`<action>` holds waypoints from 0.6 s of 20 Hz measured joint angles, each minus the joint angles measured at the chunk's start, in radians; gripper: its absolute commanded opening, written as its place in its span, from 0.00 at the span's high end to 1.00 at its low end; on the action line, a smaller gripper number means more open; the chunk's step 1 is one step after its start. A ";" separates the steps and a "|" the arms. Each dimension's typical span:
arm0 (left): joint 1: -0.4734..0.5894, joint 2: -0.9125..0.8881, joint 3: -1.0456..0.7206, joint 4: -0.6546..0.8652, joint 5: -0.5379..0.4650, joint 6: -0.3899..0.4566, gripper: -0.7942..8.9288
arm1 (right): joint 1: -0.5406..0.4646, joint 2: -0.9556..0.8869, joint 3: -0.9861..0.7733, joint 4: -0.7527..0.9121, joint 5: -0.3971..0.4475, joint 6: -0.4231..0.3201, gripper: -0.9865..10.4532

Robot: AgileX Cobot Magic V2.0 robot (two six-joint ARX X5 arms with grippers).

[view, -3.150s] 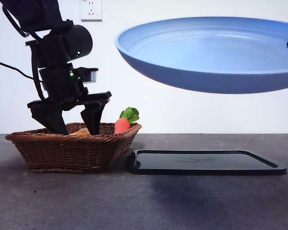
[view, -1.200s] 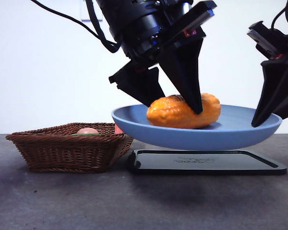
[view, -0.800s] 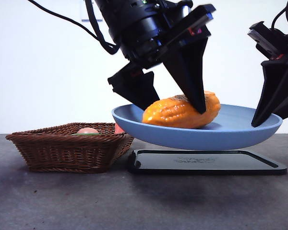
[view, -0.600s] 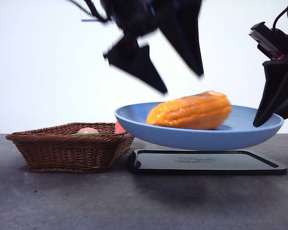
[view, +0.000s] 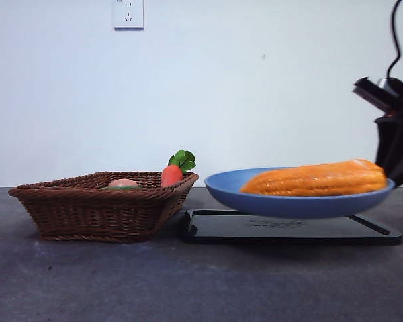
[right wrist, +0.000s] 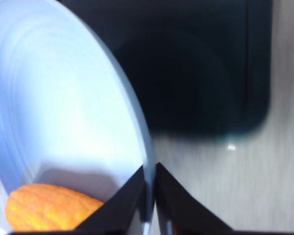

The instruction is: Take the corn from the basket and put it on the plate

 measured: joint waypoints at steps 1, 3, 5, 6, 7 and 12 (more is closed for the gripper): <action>0.000 -0.015 0.000 -0.002 0.000 -0.004 0.57 | -0.001 0.036 0.035 0.000 0.000 0.000 0.91; 0.000 -0.050 0.000 -0.002 0.000 -0.014 0.57 | -0.002 0.121 0.117 -0.002 0.000 -0.001 0.91; 0.000 -0.073 0.000 -0.002 0.000 -0.018 0.57 | -0.002 0.197 0.196 -0.002 0.000 -0.001 0.91; 0.000 -0.078 0.000 -0.002 0.000 -0.019 0.57 | -0.002 0.235 0.236 -0.002 0.000 -0.001 0.91; 0.000 -0.079 0.000 -0.002 0.000 -0.019 0.57 | -0.002 0.263 0.265 -0.001 0.000 -0.001 0.91; 0.000 -0.079 0.000 -0.003 0.000 -0.021 0.57 | -0.002 0.360 0.320 0.011 0.000 -0.008 0.91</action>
